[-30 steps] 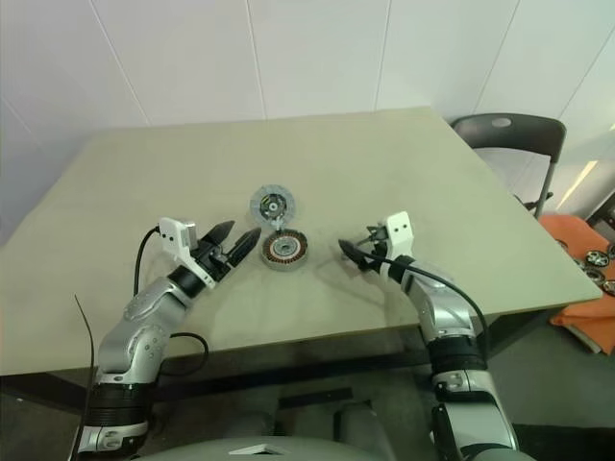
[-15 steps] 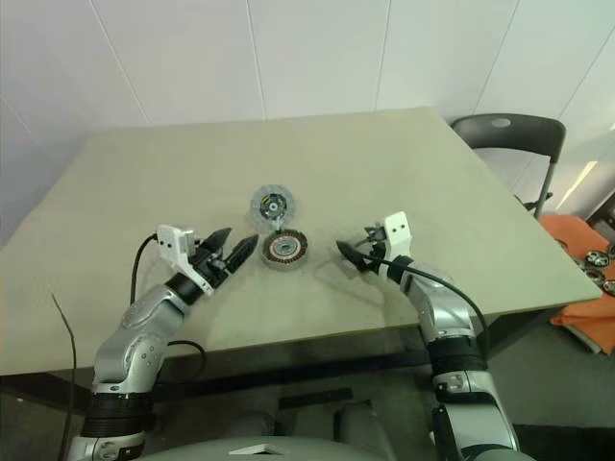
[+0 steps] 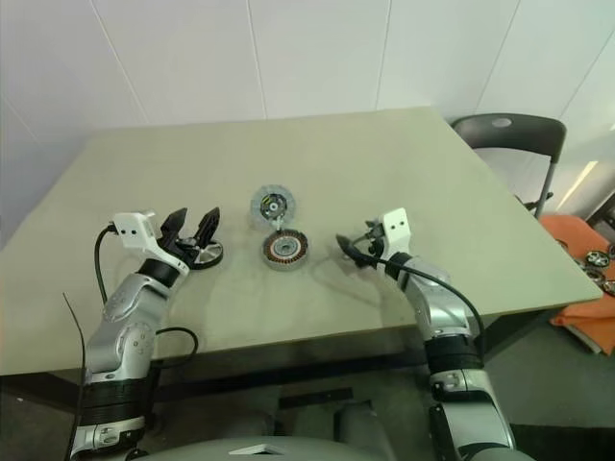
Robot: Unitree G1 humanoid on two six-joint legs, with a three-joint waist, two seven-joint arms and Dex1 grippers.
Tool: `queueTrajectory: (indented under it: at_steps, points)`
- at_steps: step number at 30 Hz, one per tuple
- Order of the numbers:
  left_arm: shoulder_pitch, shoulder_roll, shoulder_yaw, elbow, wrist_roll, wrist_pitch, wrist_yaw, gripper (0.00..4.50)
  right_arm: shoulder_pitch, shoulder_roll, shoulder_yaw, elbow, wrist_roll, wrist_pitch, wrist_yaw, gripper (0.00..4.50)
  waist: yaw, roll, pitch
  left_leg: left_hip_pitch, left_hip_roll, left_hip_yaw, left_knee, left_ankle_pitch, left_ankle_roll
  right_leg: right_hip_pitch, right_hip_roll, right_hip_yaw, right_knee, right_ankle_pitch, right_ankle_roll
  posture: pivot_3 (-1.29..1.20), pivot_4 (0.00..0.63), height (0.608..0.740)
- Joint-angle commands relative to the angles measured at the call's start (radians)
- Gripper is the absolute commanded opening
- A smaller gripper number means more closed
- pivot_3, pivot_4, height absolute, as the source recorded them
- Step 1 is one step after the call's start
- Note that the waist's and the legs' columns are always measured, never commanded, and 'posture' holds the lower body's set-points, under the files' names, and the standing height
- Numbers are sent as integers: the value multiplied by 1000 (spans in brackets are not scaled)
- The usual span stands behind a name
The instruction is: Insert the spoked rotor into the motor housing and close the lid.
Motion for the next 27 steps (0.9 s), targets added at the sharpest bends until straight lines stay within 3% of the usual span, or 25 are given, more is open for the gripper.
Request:
queueTrajectory:
  at_steps: [1, 6, 12, 27]
  points:
    - [-6, 8, 7, -9, 25, -36, 8, 4184, -36, 2, -26, 1, -20, -51, -49, 4439, 0, 0, 0, 0, 0, 0, 0, 0, 0, 0, 0, 0, 0, 0, 0, 0, 0, 740]
    - [19, 18, 11, -8, 34, -36, 3, 4184, -23, -5, -19, 13, -73, -103, -112, 4439, -1, 0, 0, 0, 0, 0, 0, 0, 0, 0, 0, 0, 0, 0, 0, 0, 0, 740]
    - [31, 47, 20, -8, 30, -31, -15, 4184, 39, -9, -20, -49, -62, -79, -104, 4439, 0, 0, 0, 0, 0, 0, 0, 0, 0, 0, 0, 0, 1, 0, 0, 0, 0, 740]
    - [19, 51, 27, 6, 24, -40, -21, 4184, 22, 2, -22, -46, -58, -77, -117, 4439, -2, -1, 0, 0, -1, 1, 1, 0, 0, 1, -1, 0, -2, 0, 0, 0, 0, 740]
